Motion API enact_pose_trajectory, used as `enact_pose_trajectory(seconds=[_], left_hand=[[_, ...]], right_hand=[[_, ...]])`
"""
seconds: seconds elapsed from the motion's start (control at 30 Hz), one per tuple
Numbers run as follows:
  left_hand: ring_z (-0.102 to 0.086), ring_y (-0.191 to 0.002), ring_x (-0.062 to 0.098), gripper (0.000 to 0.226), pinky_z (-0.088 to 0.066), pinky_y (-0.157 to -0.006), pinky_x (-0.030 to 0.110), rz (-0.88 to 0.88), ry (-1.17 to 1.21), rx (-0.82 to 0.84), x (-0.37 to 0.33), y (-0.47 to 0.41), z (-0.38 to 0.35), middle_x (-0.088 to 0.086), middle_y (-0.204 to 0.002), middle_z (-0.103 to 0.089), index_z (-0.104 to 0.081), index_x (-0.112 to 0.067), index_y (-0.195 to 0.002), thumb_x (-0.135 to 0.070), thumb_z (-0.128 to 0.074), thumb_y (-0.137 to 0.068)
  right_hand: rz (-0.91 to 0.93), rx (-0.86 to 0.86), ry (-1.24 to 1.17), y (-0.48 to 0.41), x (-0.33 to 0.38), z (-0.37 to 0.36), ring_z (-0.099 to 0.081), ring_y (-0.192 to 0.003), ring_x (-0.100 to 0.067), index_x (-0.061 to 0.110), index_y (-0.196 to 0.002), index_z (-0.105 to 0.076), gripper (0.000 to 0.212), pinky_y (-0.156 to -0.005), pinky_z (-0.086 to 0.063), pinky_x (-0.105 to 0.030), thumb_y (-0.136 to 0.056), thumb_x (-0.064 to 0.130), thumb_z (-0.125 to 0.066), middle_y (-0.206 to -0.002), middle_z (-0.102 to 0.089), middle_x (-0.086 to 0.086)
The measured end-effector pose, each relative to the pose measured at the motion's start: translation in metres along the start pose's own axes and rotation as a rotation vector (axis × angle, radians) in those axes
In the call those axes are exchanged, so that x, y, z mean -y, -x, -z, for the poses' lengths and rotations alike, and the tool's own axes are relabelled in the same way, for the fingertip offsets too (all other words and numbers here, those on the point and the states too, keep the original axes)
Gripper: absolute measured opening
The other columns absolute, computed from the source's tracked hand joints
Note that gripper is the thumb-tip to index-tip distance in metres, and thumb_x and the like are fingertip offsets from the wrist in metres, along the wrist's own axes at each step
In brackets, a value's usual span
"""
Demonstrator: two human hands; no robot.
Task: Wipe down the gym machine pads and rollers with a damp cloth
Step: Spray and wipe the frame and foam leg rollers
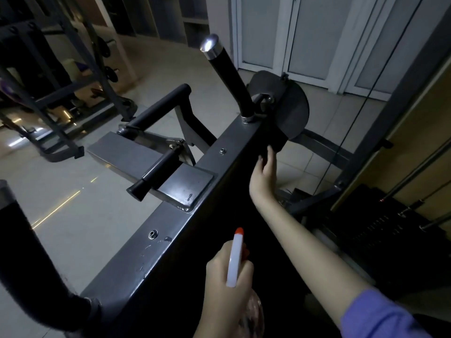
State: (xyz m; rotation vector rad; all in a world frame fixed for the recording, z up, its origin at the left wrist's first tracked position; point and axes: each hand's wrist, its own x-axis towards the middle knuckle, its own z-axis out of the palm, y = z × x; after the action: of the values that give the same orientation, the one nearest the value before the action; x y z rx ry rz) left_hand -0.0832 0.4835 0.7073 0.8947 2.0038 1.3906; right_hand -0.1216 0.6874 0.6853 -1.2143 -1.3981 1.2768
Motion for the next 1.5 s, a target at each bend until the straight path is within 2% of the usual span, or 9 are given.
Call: enact_pose_trajectory(seconds=[0.1,0.27,0.43,0.63,0.87,1.03,1.23,1.37,1.5], left_hand=[[-0.063,-0.078,0.007,0.039,-0.047,-0.066,0.018,-0.005,-0.034,0.008,0.004,0.004,0.001,-0.002,-0.076,-0.065,-0.059,-0.044,-0.096,-0.016,-0.05,-0.071],[-0.063,-0.085,0.002,0.042,-0.047,-0.067,0.012,-0.025,-0.071,0.018,0.009,0.012,0.011,-0.005,-0.083,-0.068,-0.061,-0.038,-0.104,-0.015,-0.049,-0.072],[-0.062,-0.082,-0.001,0.052,-0.043,-0.066,0.007,-0.023,-0.023,-0.004,0.01,0.01,0.015,-0.013,-0.078,-0.065,-0.052,-0.052,-0.106,-0.017,-0.047,-0.068],[-0.054,-0.062,0.003,0.046,-0.04,-0.056,0.013,0.001,0.054,-0.01,0.006,0.006,0.012,0.003,-0.071,-0.057,-0.06,-0.048,-0.097,-0.015,-0.047,-0.069],[-0.048,-0.057,0.005,0.021,-0.037,-0.056,0.013,-0.023,-0.027,-0.019,0.012,0.006,0.017,0.005,-0.066,-0.05,-0.061,-0.021,-0.085,-0.018,-0.045,-0.071],[-0.037,-0.053,0.011,0.012,-0.029,-0.051,0.023,0.012,0.07,-0.052,0.012,0.007,0.018,0.003,-0.058,-0.04,-0.047,-0.002,-0.069,-0.014,-0.049,-0.071],[-0.037,-0.054,0.016,0.02,-0.029,-0.05,0.024,0.033,0.103,-0.067,0.008,0.008,0.018,0.006,-0.061,-0.04,-0.045,0.007,-0.075,-0.013,-0.048,-0.071],[-0.042,-0.059,0.016,0.025,-0.032,-0.054,0.026,0.034,0.076,-0.084,0.009,0.012,0.021,0.022,-0.069,-0.046,-0.052,0.008,-0.084,-0.014,-0.05,-0.071],[-0.039,-0.056,0.01,0.019,-0.031,-0.054,0.026,0.033,0.061,-0.083,0.009,0.013,0.019,0.005,-0.062,-0.041,-0.053,0.002,-0.081,-0.013,-0.049,-0.069]], right_hand=[[-0.156,-0.061,-0.047,-0.044,0.003,0.005,-0.039,-0.134,-0.025,0.024,-0.147,-0.026,0.045,-0.106,-0.036,-0.032,-0.103,0.028,-0.031,-0.152,-0.03,-0.004],[-0.249,-0.072,-0.084,-0.051,0.004,0.001,-0.033,-0.138,-0.024,0.026,-0.148,-0.024,0.047,-0.112,-0.03,-0.041,-0.101,0.026,-0.027,-0.154,-0.026,-0.002],[-0.152,-0.017,-0.074,0.025,-0.003,-0.006,-0.022,-0.142,-0.018,0.016,-0.15,-0.019,0.05,-0.097,-0.015,-0.006,-0.101,0.005,-0.028,-0.157,-0.013,-0.003],[-0.114,0.002,-0.036,0.022,-0.003,-0.005,-0.024,-0.141,-0.019,0.011,-0.149,-0.02,0.05,-0.096,-0.019,-0.007,-0.101,0.003,-0.03,-0.157,-0.017,-0.007],[-0.306,-0.051,-0.081,-0.003,0.011,-0.009,-0.023,-0.142,-0.027,0.017,-0.151,-0.015,0.056,-0.115,-0.022,-0.043,-0.102,0.038,-0.031,-0.156,-0.018,-0.009],[-0.307,0.059,-0.004,0.043,-0.004,-0.006,-0.015,-0.144,-0.023,0.012,-0.151,-0.007,0.053,-0.113,-0.015,-0.031,-0.104,0.027,-0.027,-0.158,-0.008,-0.008],[-0.308,0.01,-0.015,0.003,-0.002,-0.007,-0.028,-0.14,-0.029,0.02,-0.151,-0.011,0.057,-0.113,-0.026,-0.046,-0.101,0.036,-0.031,-0.155,-0.023,-0.01],[-0.335,-0.057,-0.036,0.018,0.005,-0.013,-0.034,-0.137,-0.032,0.011,-0.15,-0.016,0.05,-0.111,-0.028,-0.042,-0.103,0.019,-0.03,-0.152,-0.027,-0.016],[-0.324,0.066,-0.131,0.079,-0.004,-0.006,-0.03,-0.139,-0.026,0.014,-0.151,-0.014,0.05,-0.11,-0.026,-0.031,-0.103,0.016,-0.03,-0.154,-0.025,-0.01]])
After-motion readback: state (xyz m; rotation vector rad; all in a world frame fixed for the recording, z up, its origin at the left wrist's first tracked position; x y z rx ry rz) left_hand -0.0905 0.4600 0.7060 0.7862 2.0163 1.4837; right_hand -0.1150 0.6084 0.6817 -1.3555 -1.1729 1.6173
